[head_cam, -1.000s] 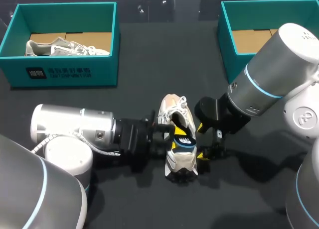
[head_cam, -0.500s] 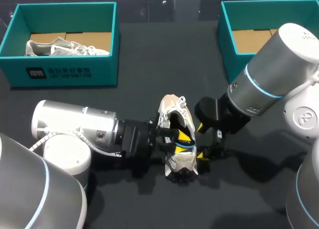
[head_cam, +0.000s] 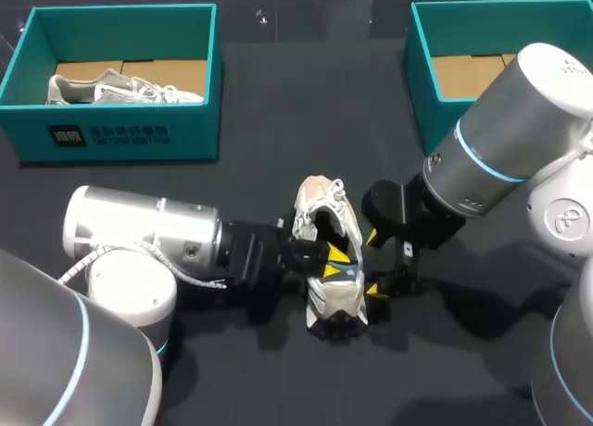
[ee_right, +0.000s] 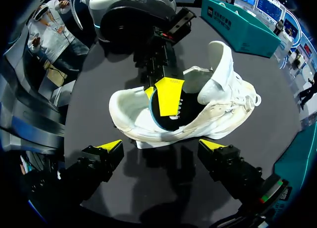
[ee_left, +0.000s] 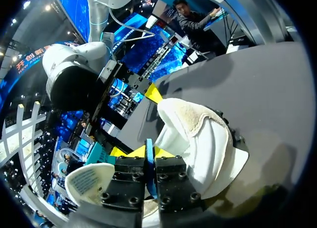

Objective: Take the shoe out of the shoebox, open the shoe tongue, remove and reinsert the insole, then place the shoe into the shoebox

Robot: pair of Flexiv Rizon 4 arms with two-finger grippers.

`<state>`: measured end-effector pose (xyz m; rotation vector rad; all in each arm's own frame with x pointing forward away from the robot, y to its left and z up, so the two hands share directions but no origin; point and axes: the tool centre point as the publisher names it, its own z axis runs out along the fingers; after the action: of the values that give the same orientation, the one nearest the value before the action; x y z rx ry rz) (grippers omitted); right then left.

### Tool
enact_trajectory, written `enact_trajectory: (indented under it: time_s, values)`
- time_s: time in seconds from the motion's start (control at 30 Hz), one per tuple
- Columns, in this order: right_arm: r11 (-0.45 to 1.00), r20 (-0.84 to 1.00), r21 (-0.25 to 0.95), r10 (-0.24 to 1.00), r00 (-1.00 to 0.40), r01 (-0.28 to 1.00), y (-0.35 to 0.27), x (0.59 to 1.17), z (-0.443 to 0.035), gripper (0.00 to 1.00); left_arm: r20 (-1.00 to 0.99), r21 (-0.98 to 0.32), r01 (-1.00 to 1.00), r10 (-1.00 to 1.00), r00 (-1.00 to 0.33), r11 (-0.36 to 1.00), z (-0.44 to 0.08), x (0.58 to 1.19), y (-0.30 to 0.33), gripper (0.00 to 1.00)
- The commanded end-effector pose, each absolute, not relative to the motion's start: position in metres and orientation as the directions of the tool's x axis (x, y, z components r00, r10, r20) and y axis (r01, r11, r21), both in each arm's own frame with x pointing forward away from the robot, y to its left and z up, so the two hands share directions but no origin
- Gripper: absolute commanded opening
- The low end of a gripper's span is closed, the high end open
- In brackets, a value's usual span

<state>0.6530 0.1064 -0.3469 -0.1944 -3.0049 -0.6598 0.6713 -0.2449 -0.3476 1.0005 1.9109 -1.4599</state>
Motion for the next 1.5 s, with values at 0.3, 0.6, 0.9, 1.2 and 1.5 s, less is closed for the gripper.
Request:
enact_trajectory:
  time_s: [0.3, 0.6, 0.9, 1.2, 1.5]
  values:
    - [0.901, 0.082, 0.413, 0.112, -0.99, 0.136, 0.106, 0.651, -0.347, 1.0, -0.758, -0.588, 0.796, 0.243, -0.605, 0.147, -0.345, 0.676, -0.248, 0.32]
    - [0.901, 0.082, 0.413, 0.112, -0.99, 0.136, 0.106, 0.651, -0.347, 1.0, -0.709, -0.645, 0.751, 0.256, -0.657, 0.141, -0.327, 0.66, -0.243, 0.44]
    - [0.901, 0.082, 0.413, 0.112, -0.99, 0.136, 0.106, 0.651, -0.347, 1.0, -0.663, -0.666, 0.723, 0.298, -0.686, 0.184, -0.329, 0.652, -0.246, 0.15]
    - [0.901, 0.082, 0.413, 0.112, -0.99, 0.136, 0.106, 0.651, -0.347, 1.0, -0.662, -0.621, 0.748, 0.354, -0.66, 0.233, -0.354, 0.664, -0.253, 0.0]
    - [0.901, 0.082, 0.413, 0.112, -0.99, 0.136, 0.106, 0.651, -0.347, 1.0, -0.659, -0.623, 0.743, 0.347, -0.667, 0.245, -0.356, 0.669, -0.25, 0.0]
